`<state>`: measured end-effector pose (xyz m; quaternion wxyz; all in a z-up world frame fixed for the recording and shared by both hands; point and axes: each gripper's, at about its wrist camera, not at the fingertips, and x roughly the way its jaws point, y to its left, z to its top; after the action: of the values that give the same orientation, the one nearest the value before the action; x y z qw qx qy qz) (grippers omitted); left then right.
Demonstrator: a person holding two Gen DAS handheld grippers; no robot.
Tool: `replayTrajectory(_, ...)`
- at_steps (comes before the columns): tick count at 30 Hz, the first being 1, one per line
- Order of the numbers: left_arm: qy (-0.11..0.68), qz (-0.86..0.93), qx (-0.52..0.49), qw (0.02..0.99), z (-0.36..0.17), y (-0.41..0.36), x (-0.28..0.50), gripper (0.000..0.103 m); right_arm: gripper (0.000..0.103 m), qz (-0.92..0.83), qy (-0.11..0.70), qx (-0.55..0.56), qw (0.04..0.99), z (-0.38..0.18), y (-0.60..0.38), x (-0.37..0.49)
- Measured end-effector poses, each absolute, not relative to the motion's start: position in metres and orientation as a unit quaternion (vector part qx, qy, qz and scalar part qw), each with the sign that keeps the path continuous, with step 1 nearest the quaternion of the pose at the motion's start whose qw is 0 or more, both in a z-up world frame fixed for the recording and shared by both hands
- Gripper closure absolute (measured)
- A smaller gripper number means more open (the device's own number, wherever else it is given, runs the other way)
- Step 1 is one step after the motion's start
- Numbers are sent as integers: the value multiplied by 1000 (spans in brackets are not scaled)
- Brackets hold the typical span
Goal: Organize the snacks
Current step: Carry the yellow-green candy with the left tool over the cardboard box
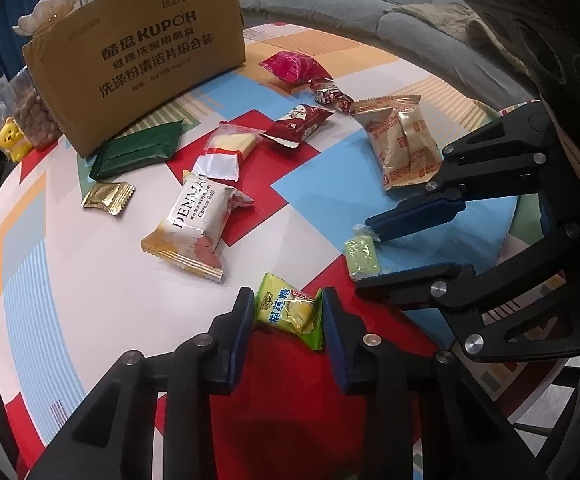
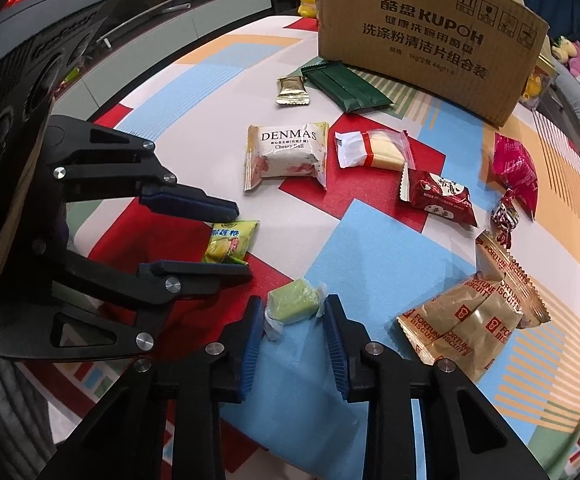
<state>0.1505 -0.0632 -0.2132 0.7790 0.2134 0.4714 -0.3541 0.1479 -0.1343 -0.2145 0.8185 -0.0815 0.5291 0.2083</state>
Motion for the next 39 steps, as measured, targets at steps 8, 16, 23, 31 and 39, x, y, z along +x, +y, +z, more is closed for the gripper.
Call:
replayTrajectory(8,466,-340,206,790,-203,-61,148,71,71,201,520,-79,826,-208,-136,146)
replayTrajectory(16,453,-319,200,808,-183,-58,147,71,71,190,505,-80,838,-193,-138,145)
replayTrajectory(23,440,-299,196,824,-165,-55,143,71,71,178,491,-81,849,-176,-140,140)
replayTrajectory(31,436,-272,180,839,-146,-50,141,71,71,165,472,-79,862,-149,-141,139)
replayTrajectory(39,432,-248,156,853,-129,-47,142,71,71,160,456,-75,873,-127,-144,141)
